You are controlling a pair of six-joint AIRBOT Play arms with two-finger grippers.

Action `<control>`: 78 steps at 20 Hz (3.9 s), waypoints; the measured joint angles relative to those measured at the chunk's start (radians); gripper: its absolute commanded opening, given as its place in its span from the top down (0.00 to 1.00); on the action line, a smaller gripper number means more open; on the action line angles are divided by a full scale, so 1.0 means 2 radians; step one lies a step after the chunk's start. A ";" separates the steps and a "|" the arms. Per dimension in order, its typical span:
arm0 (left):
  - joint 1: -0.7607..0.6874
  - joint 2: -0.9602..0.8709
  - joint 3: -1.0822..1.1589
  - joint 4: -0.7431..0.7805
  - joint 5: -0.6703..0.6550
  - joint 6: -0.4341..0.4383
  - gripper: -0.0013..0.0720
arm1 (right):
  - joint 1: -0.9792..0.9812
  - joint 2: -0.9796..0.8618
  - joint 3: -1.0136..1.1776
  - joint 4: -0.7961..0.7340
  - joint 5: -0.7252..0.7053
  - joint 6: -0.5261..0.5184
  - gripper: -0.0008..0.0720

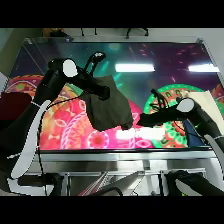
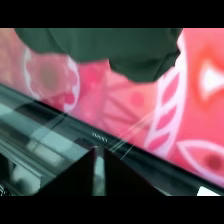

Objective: Fold the shirts.

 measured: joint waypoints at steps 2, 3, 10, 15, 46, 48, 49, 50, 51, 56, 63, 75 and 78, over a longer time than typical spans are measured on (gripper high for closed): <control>0.016 0.000 0.023 0.026 -0.035 -0.016 0.02 | -0.032 -0.002 0.017 0.000 0.008 -0.009 0.39; 0.030 0.000 0.031 0.037 -0.048 -0.024 0.02 | -0.048 -0.004 0.022 -0.001 0.010 -0.013 0.39; 0.144 0.000 -0.048 0.060 -0.057 -0.057 0.02 | -0.096 -0.085 0.035 0.009 -0.004 -0.050 0.40; 0.173 -0.015 -0.140 0.030 0.072 -0.059 0.02 | -0.083 -0.176 0.035 0.023 -0.054 -0.072 0.40; 0.195 -0.181 0.122 -0.084 0.025 -0.023 0.96 | 0.030 -0.215 0.035 0.235 -0.133 -0.218 0.24; 0.207 -0.146 0.092 -0.072 0.013 -0.023 0.96 | 0.011 -0.207 0.035 0.238 -0.109 -0.221 0.24; 0.214 -0.129 0.074 -0.067 0.010 -0.021 0.96 | 0.002 -0.204 0.035 0.239 -0.095 -0.221 0.24; 0.222 -0.112 0.053 -0.062 0.008 -0.018 0.96 | -0.003 -0.202 0.035 0.237 -0.079 -0.221 0.24; 0.230 -0.099 0.032 -0.058 0.004 -0.017 0.96 | -0.006 -0.200 0.032 0.229 -0.063 -0.220 0.24; 0.262 -0.046 -0.070 -0.051 0.005 -0.006 0.96 | 0.024 -0.198 0.002 0.190 -0.042 -0.208 0.24; 0.276 -0.011 -0.140 -0.053 0.020 0.000 0.96 | 0.058 -0.214 -0.012 0.181 -0.092 -0.221 0.96; 0.328 0.282 0.010 -0.302 0.047 0.058 0.96 | -0.131 -0.039 0.372 0.250 0.048 -0.257 0.96; 0.332 0.362 0.062 -0.273 0.084 0.067 0.96 | -0.169 -0.006 0.457 0.220 0.055 -0.258 0.96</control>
